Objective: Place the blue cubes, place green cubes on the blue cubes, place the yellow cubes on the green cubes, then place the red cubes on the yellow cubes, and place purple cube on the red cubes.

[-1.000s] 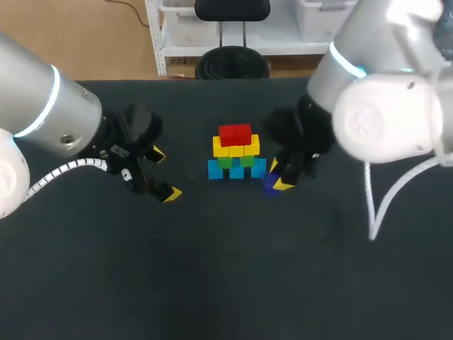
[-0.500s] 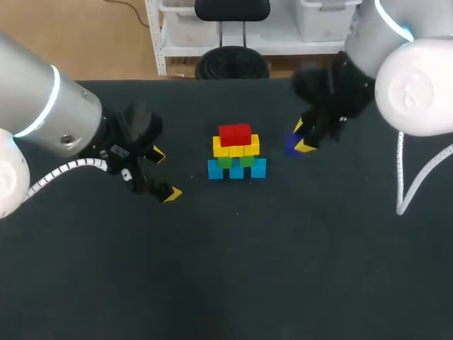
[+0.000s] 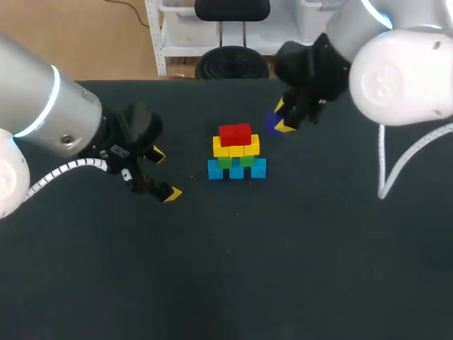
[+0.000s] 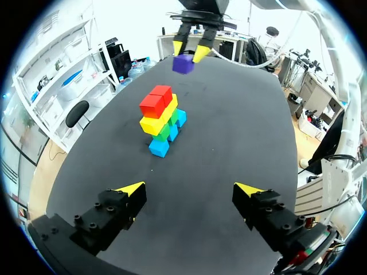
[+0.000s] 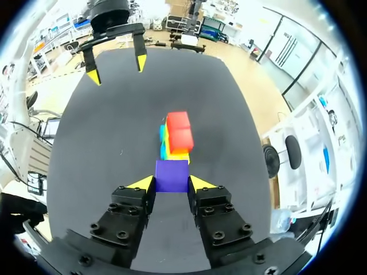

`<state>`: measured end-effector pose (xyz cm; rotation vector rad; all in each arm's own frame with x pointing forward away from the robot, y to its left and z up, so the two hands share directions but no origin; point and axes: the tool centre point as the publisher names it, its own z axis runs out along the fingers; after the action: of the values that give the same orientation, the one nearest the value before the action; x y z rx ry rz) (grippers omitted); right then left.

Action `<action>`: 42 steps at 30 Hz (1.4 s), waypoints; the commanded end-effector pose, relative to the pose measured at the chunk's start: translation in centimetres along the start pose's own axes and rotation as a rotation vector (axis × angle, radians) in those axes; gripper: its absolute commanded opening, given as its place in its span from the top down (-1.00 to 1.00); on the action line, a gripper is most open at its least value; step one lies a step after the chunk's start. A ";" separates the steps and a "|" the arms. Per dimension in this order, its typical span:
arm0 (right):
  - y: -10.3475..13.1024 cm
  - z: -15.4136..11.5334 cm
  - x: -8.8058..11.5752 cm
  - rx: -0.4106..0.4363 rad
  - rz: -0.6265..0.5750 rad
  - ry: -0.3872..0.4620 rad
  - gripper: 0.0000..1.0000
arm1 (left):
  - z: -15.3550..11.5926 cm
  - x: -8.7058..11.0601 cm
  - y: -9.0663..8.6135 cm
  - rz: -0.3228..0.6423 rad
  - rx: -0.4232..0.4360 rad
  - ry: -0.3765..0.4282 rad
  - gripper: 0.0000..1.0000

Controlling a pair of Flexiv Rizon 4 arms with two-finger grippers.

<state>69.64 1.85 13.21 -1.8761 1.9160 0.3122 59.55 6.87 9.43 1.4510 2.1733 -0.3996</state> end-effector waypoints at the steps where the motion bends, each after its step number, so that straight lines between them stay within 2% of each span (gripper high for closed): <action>1: -1.5 0.8 -1.6 -0.016 -0.017 -0.002 1.00 | 0.0 0.0 0.0 -0.001 -0.003 0.001 -1.00; 8: -2.8 0.3 -3.5 -0.016 -0.051 0.006 1.00 | 0.0 0.0 0.0 -0.001 -0.003 0.001 -1.00; 18: -1.9 0.7 -4.6 -0.102 -0.035 0.010 1.00 | 0.0 0.0 0.0 -0.001 -0.003 0.001 -1.00; 42: -2.1 0.9 -4.9 -0.216 -0.046 0.035 1.00 | 0.0 0.0 0.0 -0.001 -0.003 0.001 -1.00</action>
<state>71.15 6.20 14.99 -2.0559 1.9206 0.4687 59.55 6.87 9.43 1.4510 2.1733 -0.3996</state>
